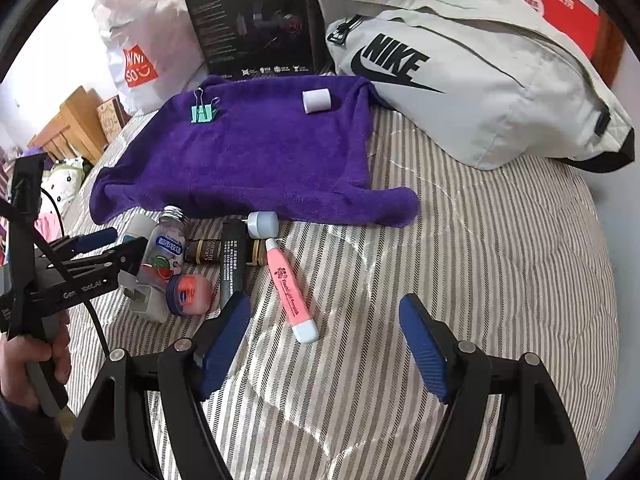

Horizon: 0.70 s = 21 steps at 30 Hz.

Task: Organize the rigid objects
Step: 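Grasp the blue-and-white cylinder with the left tool while the right tool grasps the pink highlighter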

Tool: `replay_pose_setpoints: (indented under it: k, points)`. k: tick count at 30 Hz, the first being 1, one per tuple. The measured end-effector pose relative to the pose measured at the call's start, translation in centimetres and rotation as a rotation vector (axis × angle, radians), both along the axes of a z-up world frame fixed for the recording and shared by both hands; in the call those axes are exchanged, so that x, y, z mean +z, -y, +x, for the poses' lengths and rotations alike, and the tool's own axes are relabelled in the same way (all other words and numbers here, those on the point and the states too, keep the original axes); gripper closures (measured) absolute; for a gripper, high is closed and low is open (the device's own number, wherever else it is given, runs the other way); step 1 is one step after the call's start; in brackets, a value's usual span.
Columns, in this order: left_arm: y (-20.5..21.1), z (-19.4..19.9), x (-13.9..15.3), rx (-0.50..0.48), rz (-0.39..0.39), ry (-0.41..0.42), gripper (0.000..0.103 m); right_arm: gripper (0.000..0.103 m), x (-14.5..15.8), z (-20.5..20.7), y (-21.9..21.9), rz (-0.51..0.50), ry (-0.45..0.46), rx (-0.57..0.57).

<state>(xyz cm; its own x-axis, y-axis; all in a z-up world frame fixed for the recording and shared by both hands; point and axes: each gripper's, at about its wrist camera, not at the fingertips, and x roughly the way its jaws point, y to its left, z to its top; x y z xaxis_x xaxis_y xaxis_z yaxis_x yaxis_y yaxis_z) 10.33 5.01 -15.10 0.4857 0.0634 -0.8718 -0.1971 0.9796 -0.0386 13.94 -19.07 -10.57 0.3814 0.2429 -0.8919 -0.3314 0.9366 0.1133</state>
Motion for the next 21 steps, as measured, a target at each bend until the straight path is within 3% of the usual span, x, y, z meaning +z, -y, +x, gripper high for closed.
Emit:
replay_pose_setpoints:
  k: [6,11,17,21]
  points:
    - [0.6,-0.4,-0.5,0.001,0.043,-0.008,0.033,0.027,-0.9,1.1,-0.1,0.042,-0.033,0.004]
    - [-0.2,-0.8,-0.6,0.013,0.049,0.014,0.033,0.027,-1.8,1.8,0.2,0.014,-0.044,-0.01]
    - [-3.2,-1.8,-0.9,0.043,-0.074,0.039,0.033,0.027,-2.6,2.2,0.7,0.001,-0.059,-0.023]
    - [-3.1,-2.2,-1.1,0.048,-0.073,0.031,0.034,0.027,-2.8,2.1,0.8,0.015,-0.063,-0.02]
